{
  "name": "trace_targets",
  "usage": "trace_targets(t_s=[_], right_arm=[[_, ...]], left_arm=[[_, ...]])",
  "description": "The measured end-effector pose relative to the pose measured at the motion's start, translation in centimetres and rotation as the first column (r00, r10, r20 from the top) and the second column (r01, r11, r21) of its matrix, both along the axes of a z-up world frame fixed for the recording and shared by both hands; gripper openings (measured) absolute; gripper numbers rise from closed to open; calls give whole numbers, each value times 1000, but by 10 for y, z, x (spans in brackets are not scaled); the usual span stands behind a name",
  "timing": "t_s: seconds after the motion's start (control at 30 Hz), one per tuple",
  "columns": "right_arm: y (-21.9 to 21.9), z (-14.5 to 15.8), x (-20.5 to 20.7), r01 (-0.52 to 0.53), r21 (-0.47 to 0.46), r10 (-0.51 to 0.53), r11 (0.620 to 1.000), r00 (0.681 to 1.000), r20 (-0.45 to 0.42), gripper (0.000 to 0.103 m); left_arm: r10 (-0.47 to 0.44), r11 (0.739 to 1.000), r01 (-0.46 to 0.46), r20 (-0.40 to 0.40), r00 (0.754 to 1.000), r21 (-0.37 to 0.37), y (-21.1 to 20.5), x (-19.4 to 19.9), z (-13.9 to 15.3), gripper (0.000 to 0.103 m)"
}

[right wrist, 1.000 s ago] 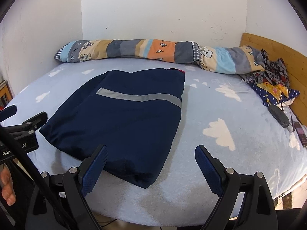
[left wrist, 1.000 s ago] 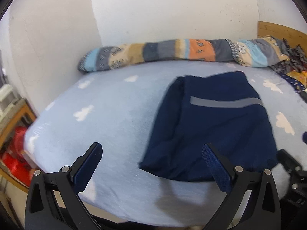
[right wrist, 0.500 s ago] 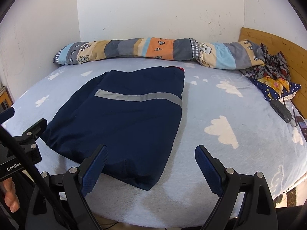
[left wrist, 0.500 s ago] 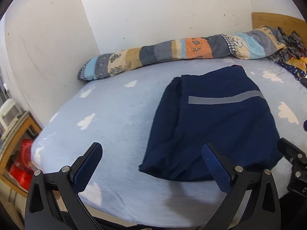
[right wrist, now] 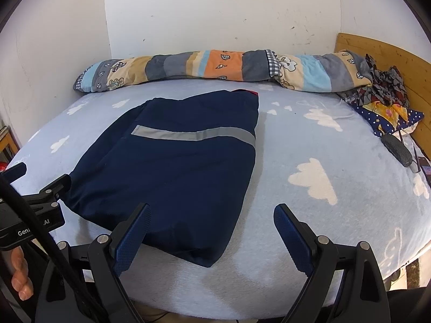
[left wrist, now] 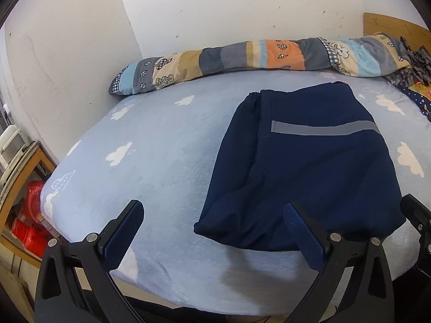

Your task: Fold large clothes

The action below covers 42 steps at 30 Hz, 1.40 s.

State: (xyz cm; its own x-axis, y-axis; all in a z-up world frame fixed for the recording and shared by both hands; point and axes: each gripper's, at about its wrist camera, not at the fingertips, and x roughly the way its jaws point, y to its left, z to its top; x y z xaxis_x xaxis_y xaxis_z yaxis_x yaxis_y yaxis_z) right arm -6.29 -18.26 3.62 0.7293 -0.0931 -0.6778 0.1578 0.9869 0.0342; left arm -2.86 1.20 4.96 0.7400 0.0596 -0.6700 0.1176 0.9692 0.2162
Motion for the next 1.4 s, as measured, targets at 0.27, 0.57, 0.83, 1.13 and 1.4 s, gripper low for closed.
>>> trace_targets(t_s=[0.27, 0.57, 0.83, 1.13, 1.4], right_arm=[[0, 0, -1, 4, -5, -4, 1000, 1000, 4, 95], [4, 2, -3, -2, -19, 2, 1000, 1000, 12, 95], [4, 4, -2, -4, -19, 4, 1000, 1000, 14, 95], [4, 3, -3, -5, -22, 5, 1000, 1000, 16, 95], [4, 3, -2, -4, -23, 4, 1000, 1000, 16, 95]], left_arm=[[-10, 1000, 10, -18, 1000, 0, -2, -1, -3, 103], [-18, 1000, 18, -42, 999, -6, -2, 1, -5, 103], [-24, 1000, 23, -44, 999, -5, -3, 0, -6, 103], [-33, 999, 32, -41, 999, -17, -3, -1, -5, 103], [-37, 999, 36, -37, 999, -20, -4, -3, -4, 103]])
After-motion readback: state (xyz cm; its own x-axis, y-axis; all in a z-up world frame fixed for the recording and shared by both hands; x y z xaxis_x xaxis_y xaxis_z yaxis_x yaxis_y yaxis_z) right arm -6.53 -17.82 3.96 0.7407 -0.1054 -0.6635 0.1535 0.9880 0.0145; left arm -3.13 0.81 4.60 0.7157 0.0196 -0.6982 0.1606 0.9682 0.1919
